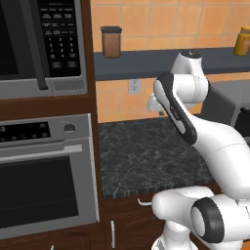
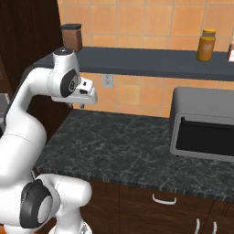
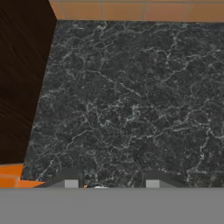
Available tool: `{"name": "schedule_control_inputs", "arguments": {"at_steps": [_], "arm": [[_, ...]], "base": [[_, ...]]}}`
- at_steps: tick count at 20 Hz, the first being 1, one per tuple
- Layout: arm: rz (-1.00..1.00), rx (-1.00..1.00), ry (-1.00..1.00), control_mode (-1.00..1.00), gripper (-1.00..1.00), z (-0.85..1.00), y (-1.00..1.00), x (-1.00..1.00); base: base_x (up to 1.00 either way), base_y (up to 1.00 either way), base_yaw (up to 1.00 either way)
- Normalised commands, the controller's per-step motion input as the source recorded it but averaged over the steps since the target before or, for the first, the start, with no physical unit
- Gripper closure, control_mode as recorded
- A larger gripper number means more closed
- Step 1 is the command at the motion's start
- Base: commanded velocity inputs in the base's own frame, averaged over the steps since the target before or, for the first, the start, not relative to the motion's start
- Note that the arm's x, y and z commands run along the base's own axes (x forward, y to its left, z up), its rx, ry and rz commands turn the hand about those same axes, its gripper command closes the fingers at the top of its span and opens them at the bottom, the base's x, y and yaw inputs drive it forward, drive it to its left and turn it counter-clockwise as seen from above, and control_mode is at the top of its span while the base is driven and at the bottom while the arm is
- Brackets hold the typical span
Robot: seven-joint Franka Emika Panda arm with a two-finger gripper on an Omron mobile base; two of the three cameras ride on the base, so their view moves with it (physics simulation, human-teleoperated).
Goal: Take a straw from the drawer in front and place it inside the glass cup on the dining counter.
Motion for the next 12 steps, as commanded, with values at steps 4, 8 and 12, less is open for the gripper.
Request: {"name": "schedule_control_inputs", "arguments": {"at_steps": [4, 8, 12], "arm": [[0.0, 0.0, 0.0, -1.0, -1.0, 0.0, 0.0, -0.02], [0.0, 0.0, 0.0, -1.0, -1.0, -0.06, 0.0, -0.41], [0.0, -0.02, 0.0, -1.0, -1.0, -0.19, 0.0, -0.64]], "base": [[0.0, 0.0, 0.0], [0.0, 0.0, 0.0], [0.0, 0.0, 0.0]]}}
